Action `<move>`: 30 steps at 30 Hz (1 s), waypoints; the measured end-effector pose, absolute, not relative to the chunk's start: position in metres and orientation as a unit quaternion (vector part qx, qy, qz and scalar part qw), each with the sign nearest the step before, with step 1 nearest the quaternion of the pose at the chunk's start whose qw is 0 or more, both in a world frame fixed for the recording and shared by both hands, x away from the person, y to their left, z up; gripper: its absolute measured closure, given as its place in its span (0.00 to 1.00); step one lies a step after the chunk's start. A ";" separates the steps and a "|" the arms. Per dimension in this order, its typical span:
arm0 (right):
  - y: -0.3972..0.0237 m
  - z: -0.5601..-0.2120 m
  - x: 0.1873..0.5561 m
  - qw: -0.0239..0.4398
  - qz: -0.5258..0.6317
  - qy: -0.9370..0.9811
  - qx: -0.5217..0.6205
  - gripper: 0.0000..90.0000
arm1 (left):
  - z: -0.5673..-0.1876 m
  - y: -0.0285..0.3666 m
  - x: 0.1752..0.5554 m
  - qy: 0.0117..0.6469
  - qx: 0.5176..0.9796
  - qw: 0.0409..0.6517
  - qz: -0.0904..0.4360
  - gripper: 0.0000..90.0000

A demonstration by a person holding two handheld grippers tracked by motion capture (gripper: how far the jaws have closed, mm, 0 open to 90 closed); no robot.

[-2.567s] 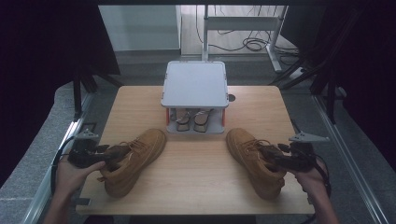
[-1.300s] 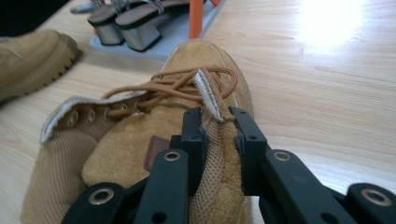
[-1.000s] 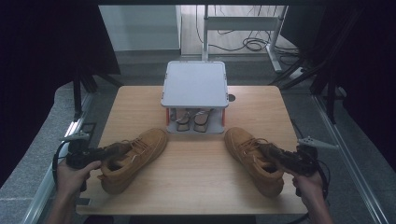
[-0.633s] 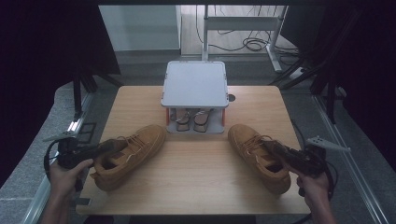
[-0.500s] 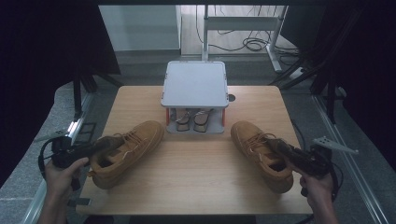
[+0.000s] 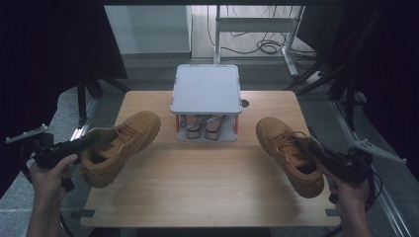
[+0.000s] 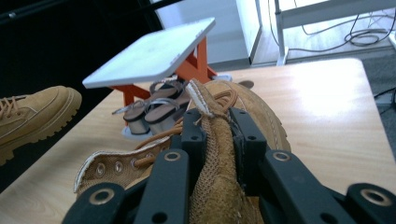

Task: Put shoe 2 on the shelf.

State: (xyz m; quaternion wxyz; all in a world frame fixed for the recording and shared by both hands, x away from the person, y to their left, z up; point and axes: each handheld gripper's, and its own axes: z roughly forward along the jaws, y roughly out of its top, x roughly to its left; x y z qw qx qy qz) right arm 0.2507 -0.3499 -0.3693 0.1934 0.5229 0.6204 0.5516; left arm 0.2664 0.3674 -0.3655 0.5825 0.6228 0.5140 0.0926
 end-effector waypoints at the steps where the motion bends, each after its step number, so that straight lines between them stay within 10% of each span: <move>1: -0.350 -0.366 0.251 0.194 0.554 0.619 0.523 0.86 | -0.363 0.368 0.268 0.513 0.622 0.584 0.093 0.85; 30: -0.318 -0.287 0.314 0.231 0.596 0.579 0.506 0.85 | -0.285 0.329 0.336 0.487 0.606 0.621 0.104 0.85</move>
